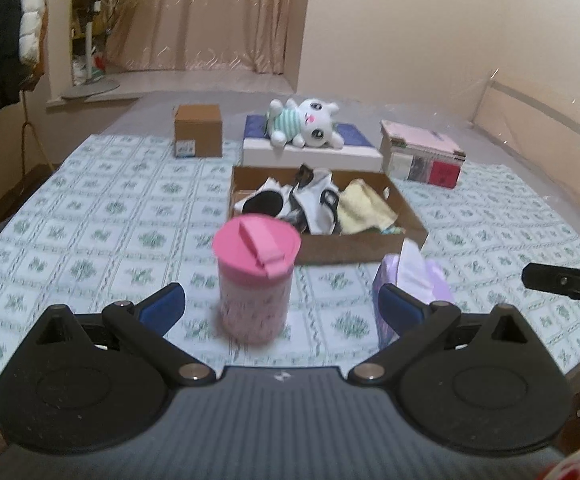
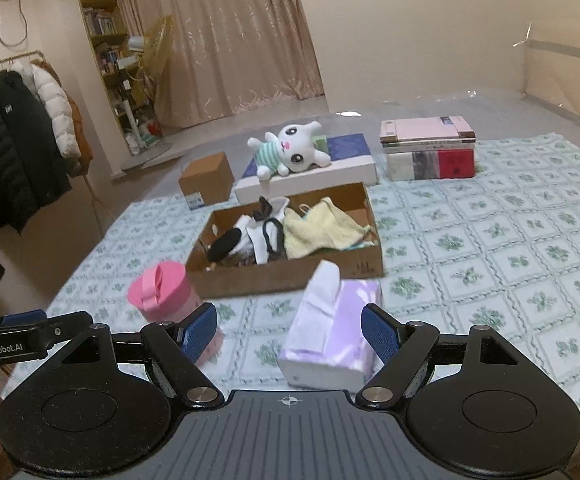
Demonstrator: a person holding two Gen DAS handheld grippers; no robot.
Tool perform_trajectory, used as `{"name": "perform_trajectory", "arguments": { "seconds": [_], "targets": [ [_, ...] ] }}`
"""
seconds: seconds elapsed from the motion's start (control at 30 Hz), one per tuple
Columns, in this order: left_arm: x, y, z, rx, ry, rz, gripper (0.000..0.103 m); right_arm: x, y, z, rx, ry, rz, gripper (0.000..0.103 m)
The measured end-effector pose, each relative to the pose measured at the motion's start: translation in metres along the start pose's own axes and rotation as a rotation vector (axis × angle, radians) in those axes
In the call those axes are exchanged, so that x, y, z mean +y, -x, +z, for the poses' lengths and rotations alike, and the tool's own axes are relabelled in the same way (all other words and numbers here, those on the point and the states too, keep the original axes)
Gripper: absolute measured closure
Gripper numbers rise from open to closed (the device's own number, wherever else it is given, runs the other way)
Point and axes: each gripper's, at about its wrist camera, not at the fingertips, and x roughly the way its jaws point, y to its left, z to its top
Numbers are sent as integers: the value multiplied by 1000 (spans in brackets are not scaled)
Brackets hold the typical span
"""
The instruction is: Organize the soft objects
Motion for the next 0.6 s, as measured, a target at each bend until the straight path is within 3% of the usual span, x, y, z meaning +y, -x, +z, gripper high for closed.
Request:
{"name": "perform_trajectory", "arguments": {
  "seconds": [0.23,0.6],
  "targets": [
    [-2,2,-27,37,8,18,1,12,6,-30,9,83,-54,24],
    [-8,4,-49,67,-4,31,1,22,4,-59,43,107,-50,24]
  ]
}}
